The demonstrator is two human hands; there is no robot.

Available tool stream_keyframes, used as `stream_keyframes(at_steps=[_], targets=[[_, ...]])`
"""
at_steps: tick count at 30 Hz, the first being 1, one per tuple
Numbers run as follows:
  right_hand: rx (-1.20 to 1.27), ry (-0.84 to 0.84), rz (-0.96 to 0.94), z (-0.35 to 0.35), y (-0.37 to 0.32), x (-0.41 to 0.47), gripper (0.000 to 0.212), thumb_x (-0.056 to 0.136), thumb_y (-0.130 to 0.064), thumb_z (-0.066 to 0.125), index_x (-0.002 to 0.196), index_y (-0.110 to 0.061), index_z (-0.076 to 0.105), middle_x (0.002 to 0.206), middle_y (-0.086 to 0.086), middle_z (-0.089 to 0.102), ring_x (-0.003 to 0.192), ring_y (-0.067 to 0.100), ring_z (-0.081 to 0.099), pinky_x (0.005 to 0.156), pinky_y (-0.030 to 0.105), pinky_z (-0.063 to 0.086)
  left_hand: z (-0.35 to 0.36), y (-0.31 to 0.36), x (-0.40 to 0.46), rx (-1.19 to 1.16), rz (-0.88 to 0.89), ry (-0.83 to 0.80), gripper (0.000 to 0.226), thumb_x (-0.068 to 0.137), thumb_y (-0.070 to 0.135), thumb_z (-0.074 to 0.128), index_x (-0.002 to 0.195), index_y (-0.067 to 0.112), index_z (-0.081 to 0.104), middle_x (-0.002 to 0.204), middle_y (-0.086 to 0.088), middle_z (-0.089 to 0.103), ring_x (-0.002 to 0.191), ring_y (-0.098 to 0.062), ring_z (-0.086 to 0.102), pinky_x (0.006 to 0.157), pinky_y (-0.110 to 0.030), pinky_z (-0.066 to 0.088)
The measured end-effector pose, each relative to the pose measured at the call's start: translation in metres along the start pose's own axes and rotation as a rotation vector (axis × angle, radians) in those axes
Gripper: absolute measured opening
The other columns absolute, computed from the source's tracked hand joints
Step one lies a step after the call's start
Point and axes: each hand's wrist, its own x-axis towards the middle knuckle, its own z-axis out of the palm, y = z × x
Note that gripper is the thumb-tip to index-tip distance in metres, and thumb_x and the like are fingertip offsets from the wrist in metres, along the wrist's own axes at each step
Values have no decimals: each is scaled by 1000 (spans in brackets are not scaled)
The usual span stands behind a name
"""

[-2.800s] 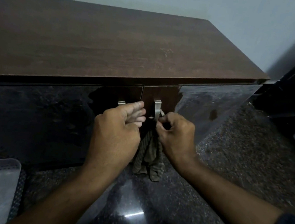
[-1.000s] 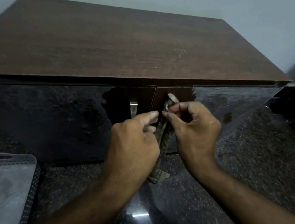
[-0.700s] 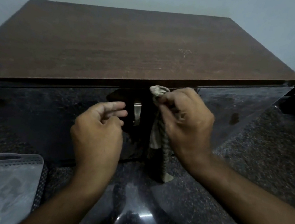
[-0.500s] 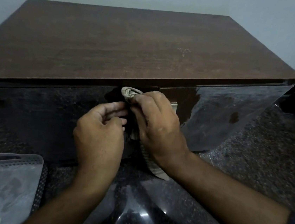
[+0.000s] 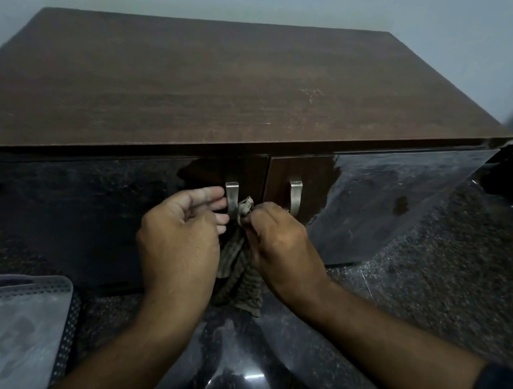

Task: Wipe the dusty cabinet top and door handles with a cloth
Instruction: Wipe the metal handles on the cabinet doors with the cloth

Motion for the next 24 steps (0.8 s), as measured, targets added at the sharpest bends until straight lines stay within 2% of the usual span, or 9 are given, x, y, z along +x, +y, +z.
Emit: stream_keyframes(at_steps=[2, 7, 9, 13, 17, 20, 22, 23, 24], targets=[[27, 38, -1, -4, -2, 4, 9, 84, 10, 68, 84, 1, 65, 84, 13, 62, 74, 26, 60, 63, 42, 53, -3, -1, 5, -11, -50, -1, 38, 91, -7, 47, 94, 20, 74, 86, 1, 77, 77, -13, 74, 71, -30, 58], [110, 340, 18, -25, -17, 23, 5, 86, 6, 71, 90, 3, 73, 90, 13, 70, 81, 20, 67, 74, 26, 54, -9, -8, 20, -20, -213, -100, 36, 91, -4, 44, 86, 17, 73, 84, -4, 77, 77, -18, 76, 67, -31, 57], [103, 331, 64, -19, -18, 18, 6, 85, 6, 72, 89, 2, 72, 89, 12, 70, 82, 18, 66, 77, 21, 53, -10, -8, 21, -7, -217, -111, 37, 91, -5, 43, 87, 16, 73, 85, -5, 77, 79, -17, 76, 69, -30, 58], [124, 174, 219, -4, -18, 9, 10, 81, 6, 73, 83, -3, 70, 81, 6, 70, 76, 8, 62, 72, 7, 45, -9, -3, 19, -3, -205, -140, 37, 92, -5, 43, 87, 15, 73, 87, -5, 77, 80, -15, 76, 71, -29, 60], [237, 207, 336, -24, -25, 18, 11, 76, 2, 77, 80, -9, 77, 79, -1, 73, 76, 5, 65, 67, 7, 48, -16, -8, 21, 365, -95, -192, 31, 87, 7, 52, 75, 26, 73, 73, 6, 75, 74, -15, 72, 70, -36, 60], [374, 260, 478, -47, -38, 25, 12, 76, -5, 79, 78, -16, 77, 75, -8, 73, 71, 3, 67, 64, 13, 51, -23, -11, 23, 595, -247, -419, 9, 70, 31, 65, 76, 25, 68, 67, 3, 75, 69, -23, 72, 73, -46, 62], [542, 299, 533, -62, -49, 31, 15, 75, -1, 79, 78, -15, 76, 72, -3, 74, 67, 3, 68, 63, 22, 55, -25, -16, 24, 777, -312, -575, 50, 45, 49, 70, 88, 25, 65, 82, -1, 76, 78, -25, 73, 78, -47, 61], [655, 319, 536, -70, -55, 34, 16, 75, 3, 80, 78, -12, 76, 72, 1, 75, 67, 8, 68, 63, 26, 57, -25, -19, 23, 856, -303, -617, 56, 46, 50, 74, 96, 27, 64, 92, 1, 75, 85, -24, 72, 81, -43, 60], [786, 335, 534, -79, -59, 38, 17, 75, 7, 79, 77, -9, 74, 73, 4, 75, 66, 13, 68, 63, 28, 58, -23, -18, 21, 910, -268, -652, 50, 56, 46, 79, 101, 32, 63, 98, 3, 74, 89, -22, 71, 84, -39, 59]])
